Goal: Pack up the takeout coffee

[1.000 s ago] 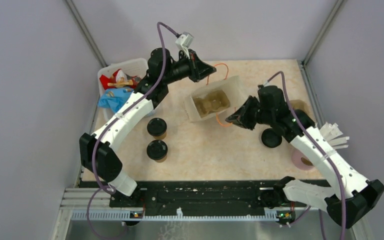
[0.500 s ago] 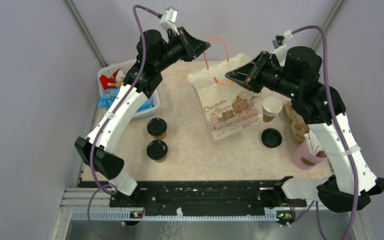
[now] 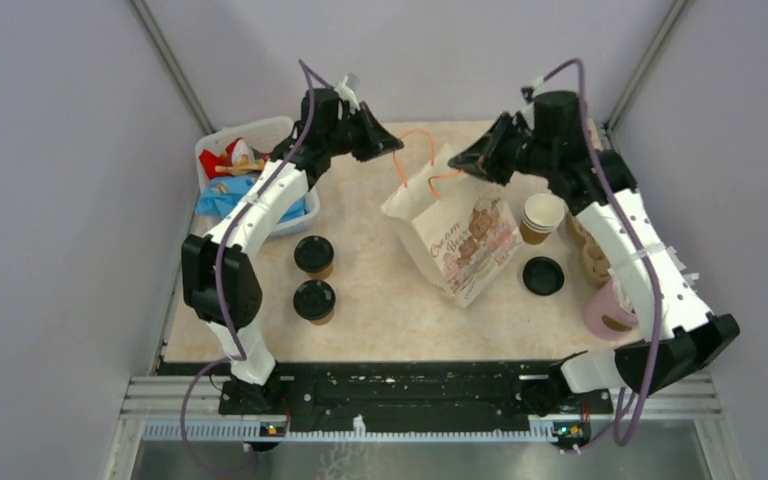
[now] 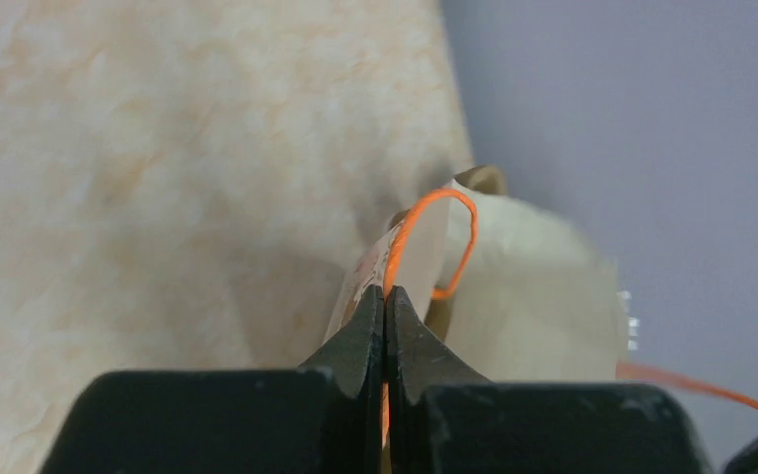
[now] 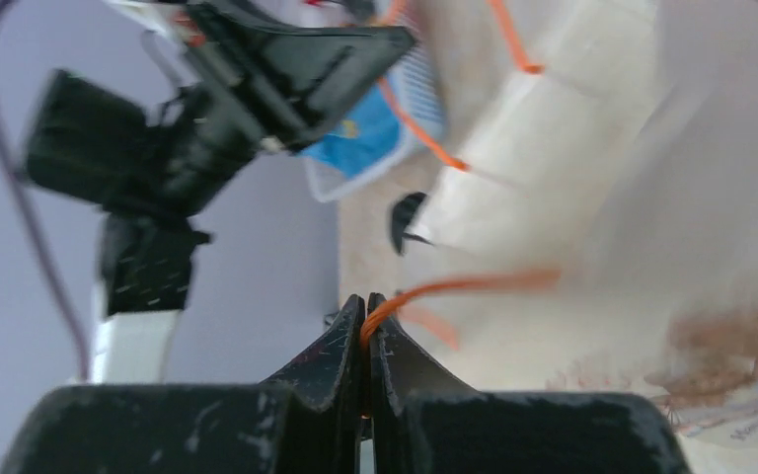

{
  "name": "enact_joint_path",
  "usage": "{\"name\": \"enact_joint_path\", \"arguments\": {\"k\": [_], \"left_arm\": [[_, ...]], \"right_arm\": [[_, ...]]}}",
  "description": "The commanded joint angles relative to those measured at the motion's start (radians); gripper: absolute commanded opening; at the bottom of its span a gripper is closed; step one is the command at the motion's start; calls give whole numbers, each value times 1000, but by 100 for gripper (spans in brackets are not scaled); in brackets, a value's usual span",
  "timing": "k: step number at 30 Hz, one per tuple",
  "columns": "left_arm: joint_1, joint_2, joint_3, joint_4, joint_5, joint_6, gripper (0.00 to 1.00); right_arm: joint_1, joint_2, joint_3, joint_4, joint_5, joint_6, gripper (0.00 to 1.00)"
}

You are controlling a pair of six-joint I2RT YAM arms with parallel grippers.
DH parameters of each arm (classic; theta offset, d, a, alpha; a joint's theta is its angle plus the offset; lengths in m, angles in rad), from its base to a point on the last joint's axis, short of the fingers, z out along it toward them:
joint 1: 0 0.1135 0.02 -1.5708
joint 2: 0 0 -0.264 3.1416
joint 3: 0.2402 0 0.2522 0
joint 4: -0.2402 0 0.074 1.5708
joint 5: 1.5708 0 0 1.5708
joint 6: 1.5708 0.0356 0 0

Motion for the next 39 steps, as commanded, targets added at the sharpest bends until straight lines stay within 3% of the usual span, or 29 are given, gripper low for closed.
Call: {"name": "enact_joint_path", "arguments": {"k": [1,4,10,12,17,23,32,35,39], "left_arm": [[-19,-149,120,226,112,-9,0],[-27,-190,35,373,146,-18,0],[-43,-213,-114,530,233,-42,0],[-55,-219,-120,565,258,-27,0],[-78,-263,-157,578,310,65,0],[-87,-371,-363,574,338,175,0],[-89,-456,-499,619,358,179,0],[-89,-461,-491,631,347,192,0],[-89,-435,-417,622,323,190,0]], "right_arm": [[-1,-71,180,32,-112,-101,0],[-1,-134,4,144,-209,-102,0],[-8,-291,-438,309,-258,-90,0],[-19,-297,-502,310,-263,-118,0],[-20,-290,-536,268,-243,-222,0],[-19,-301,-647,342,-339,-230,0],[17,-354,-689,255,-355,-281,0],[41,-357,-644,230,-329,-290,0],[43,-323,-448,174,-244,-303,0]]}}
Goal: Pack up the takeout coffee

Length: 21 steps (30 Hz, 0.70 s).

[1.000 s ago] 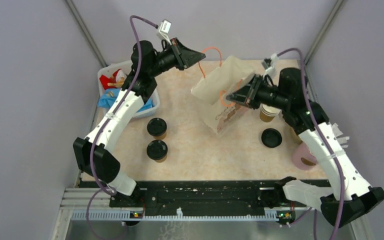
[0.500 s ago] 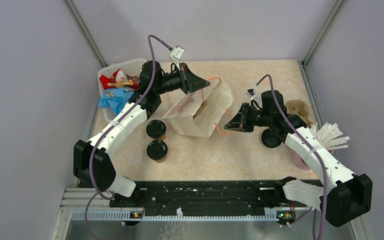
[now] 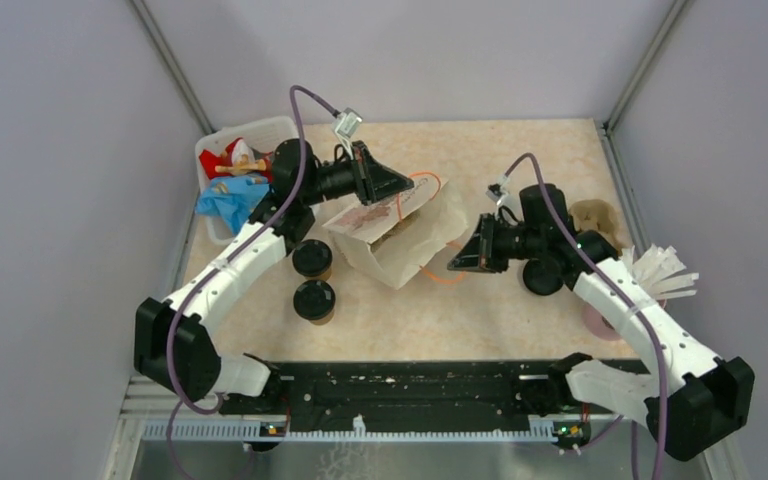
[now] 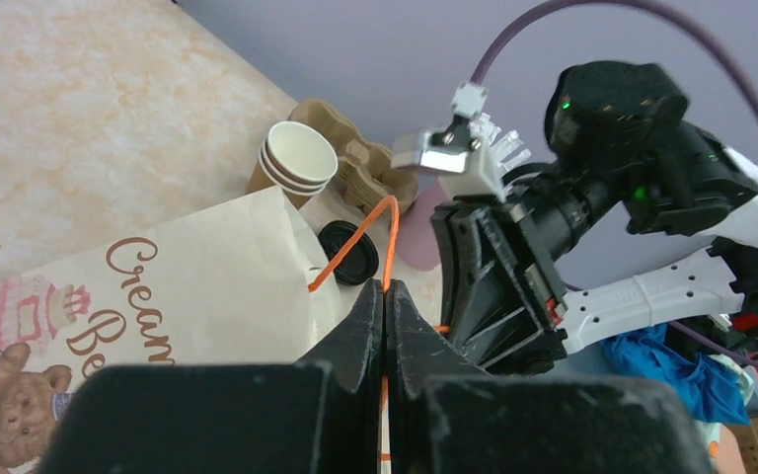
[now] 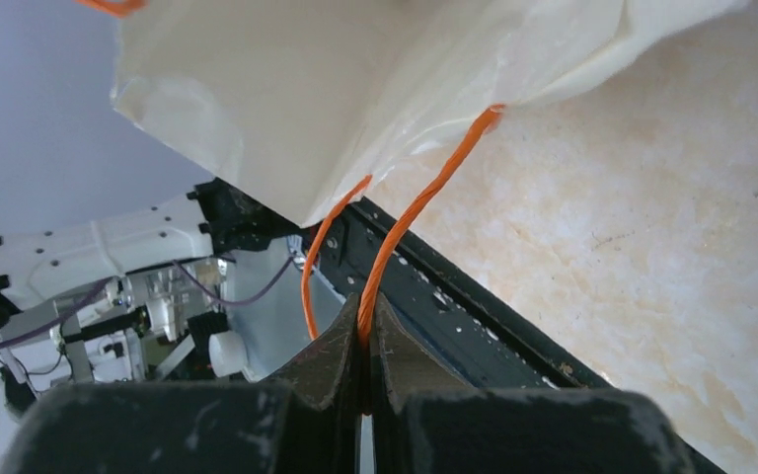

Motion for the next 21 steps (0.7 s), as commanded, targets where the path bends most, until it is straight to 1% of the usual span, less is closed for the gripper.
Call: {"name": "enact_joint_path", "arguments": {"k": [1,5,6,10,12,16,18,21], "left_arm": [[-4,-3,96,82,-28,33,0],[-5,25,190,37,-153,25,0],[-5,26,209,25,-209,17,0],[-3,32,241,50,-302,-34,0],[-4,46,265,74,-298,-72,0],[-5,76,340,48,-283,-163,0],[-7,74,362,24,-294,-192,0],[-9,60,386,-60,-345,-218,0]], "right_arm": [[7,24,256,-29,88,-37,0],[5,110,458,-81,143,-35,0],[3,129,508,-100,154,-42,0],[-39,219,706,-205,158,-63,0],[-53,252,807,-279,169,-86,0],[-59,284,969,-387,171,-100,0],[-59,291,1012,-400,150,-81,0],[-59,292,1028,-398,119,-40,0]]}}
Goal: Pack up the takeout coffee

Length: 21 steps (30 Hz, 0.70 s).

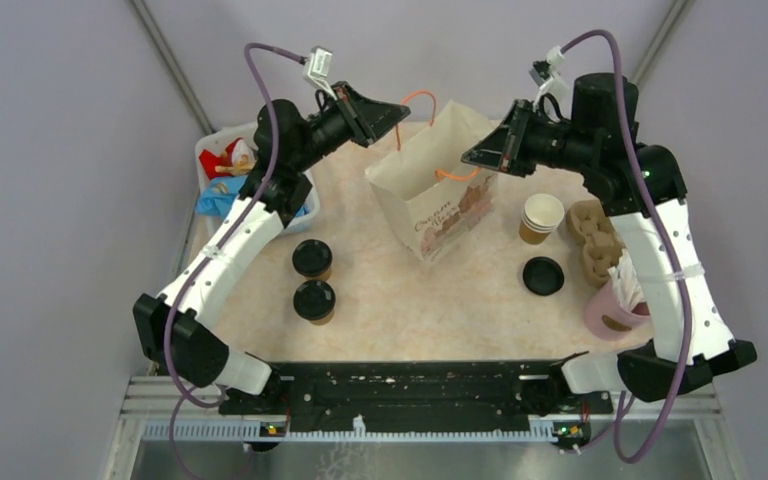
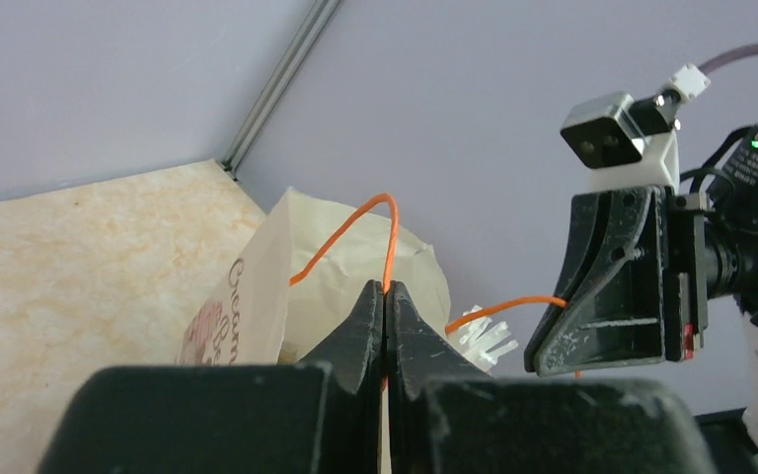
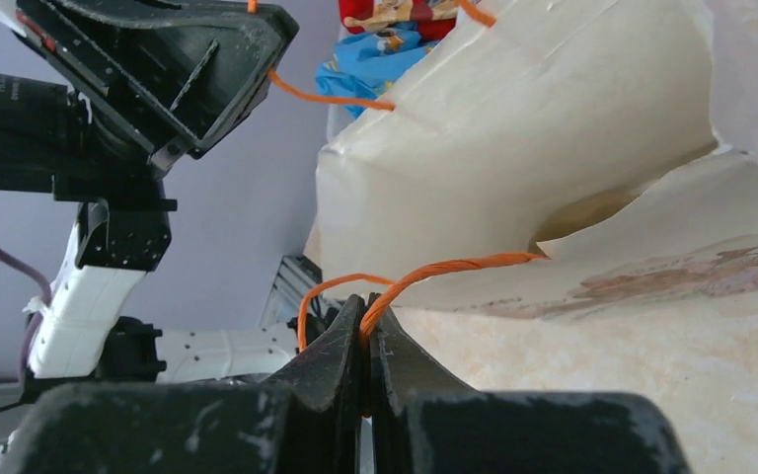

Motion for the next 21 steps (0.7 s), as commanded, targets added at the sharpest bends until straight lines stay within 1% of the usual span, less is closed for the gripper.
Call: {"name": "enact_joint_path", "arguments": {"k": [1,3,4,6,8,9,10,11,12,14,17,19,21], "left_arm": [[-5,-25,70,-71,-77,-79,0],[-4,-25,70,-149,-109,-95,0],[-4,-22,58,-168,-116,-88,0],[-4,-16,4,-202,-153,-58,0],[8,22,-68,-231,-182,18,0],[21,49,-107,-227,-175,35,0],[41,85,-115,-206,-110,28,0],[62,123,-86,-210,-33,8,0],[74,159,-20,-239,23,-5,0],[59,190,120,-306,80,26,0],[41,162,234,-291,88,23,0],[41,133,265,-265,68,-4,0],[40,110,281,-261,39,-18,0]], "right_arm": [[-4,-6,58,-39,-40,46,0],[-2,-21,-17,1,-46,76,0],[-3,-39,-83,37,-39,91,0],[-18,-86,-285,148,-16,112,0],[-65,-122,-533,279,0,142,0],[-99,-124,-632,349,-42,165,0],[-134,-116,-691,390,-85,185,0],[-153,-106,-698,390,-117,193,0],[-160,-100,-654,359,-119,174,0],[-155,-94,-497,261,-98,114,0],[-154,-70,-274,148,-141,102,0],[-153,-64,-216,172,-214,149,0],[-152,-76,-207,200,-236,215,0]]}}
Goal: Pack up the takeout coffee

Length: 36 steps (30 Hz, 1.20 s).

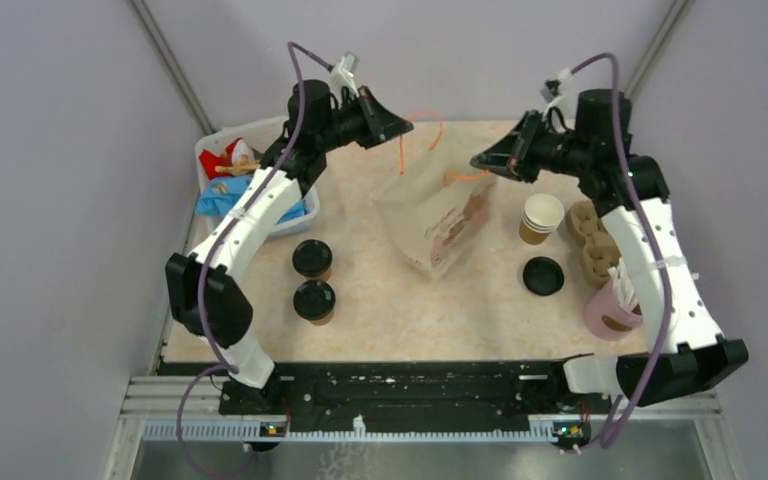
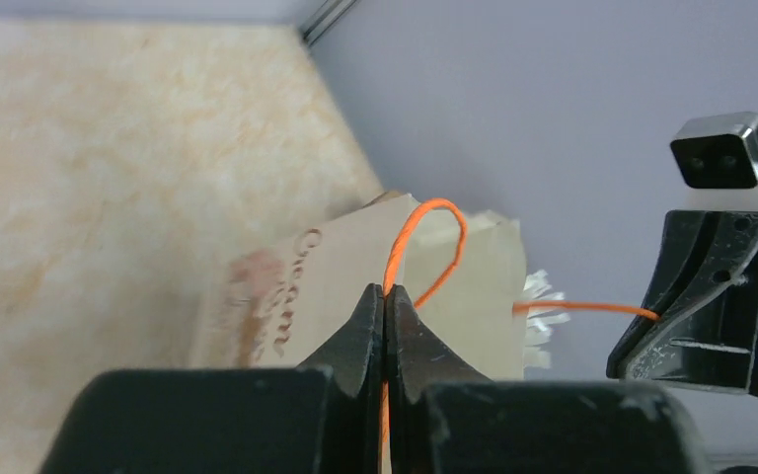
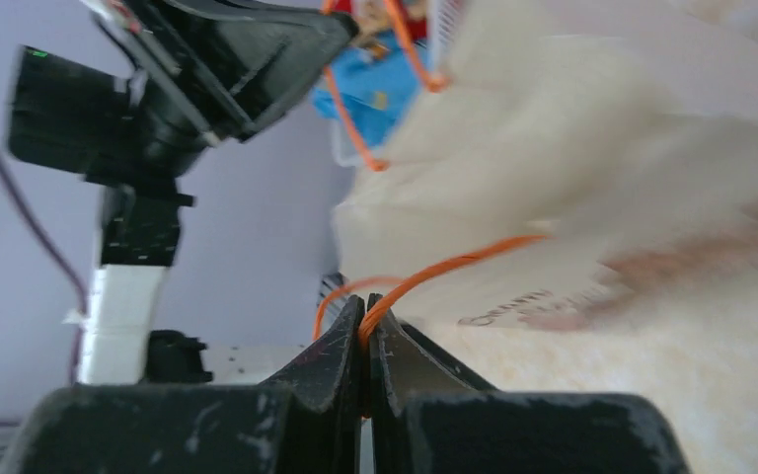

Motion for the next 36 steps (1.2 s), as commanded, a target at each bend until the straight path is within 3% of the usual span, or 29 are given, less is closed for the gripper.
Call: {"name": "enact_joint_path", "arguments": {"k": [1,5,10,17,36], "left_arm": [[-10,-142,117,92,1,-25,0],[-6,-162,14,93,-69,-56,0],[10,-132,-126,145,-55,-74,0],[20,-82,-79,150,21,-30,0],[21,-140,-101,128,-22,-21,0]], "right_arm": [[4,-67,94,59,-106,94,0],[-7,-117,-45,91,-68,111,0],[-18,-165,-282,154,-11,86,0],[-18,-112,-151,70,29,-10,0],[-24,-12,-8,-41,64,-150,0]]}}
